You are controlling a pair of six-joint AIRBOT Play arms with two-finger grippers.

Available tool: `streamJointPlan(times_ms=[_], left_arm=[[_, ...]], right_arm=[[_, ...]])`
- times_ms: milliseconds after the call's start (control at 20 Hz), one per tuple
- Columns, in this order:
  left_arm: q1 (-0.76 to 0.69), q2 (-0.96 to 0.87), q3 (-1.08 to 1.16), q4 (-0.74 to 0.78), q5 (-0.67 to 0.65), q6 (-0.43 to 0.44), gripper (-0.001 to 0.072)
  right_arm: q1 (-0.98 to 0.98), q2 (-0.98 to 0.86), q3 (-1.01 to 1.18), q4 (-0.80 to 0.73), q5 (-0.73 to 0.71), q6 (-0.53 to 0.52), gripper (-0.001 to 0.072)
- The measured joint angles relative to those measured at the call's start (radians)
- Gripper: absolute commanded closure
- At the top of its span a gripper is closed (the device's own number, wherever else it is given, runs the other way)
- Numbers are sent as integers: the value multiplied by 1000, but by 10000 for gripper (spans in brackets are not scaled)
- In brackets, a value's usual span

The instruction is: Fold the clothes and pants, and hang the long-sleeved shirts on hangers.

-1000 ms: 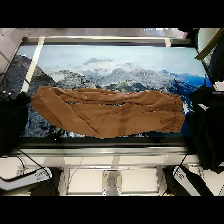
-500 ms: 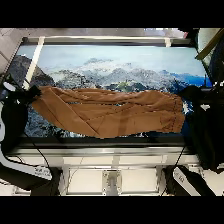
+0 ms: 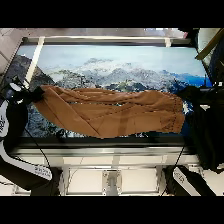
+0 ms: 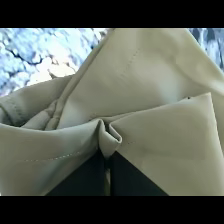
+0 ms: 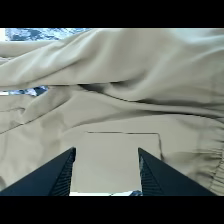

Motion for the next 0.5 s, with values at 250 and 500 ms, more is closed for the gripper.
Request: streamJointPlan(times_ms=[250,500], left_arm=[[45,146,1,2,-42,58,696],[157,386,-53,89,-255,129,696]], right_arm=[[0,0,0,-26,11,0,270],[0,3,0,-120,69,0,270]])
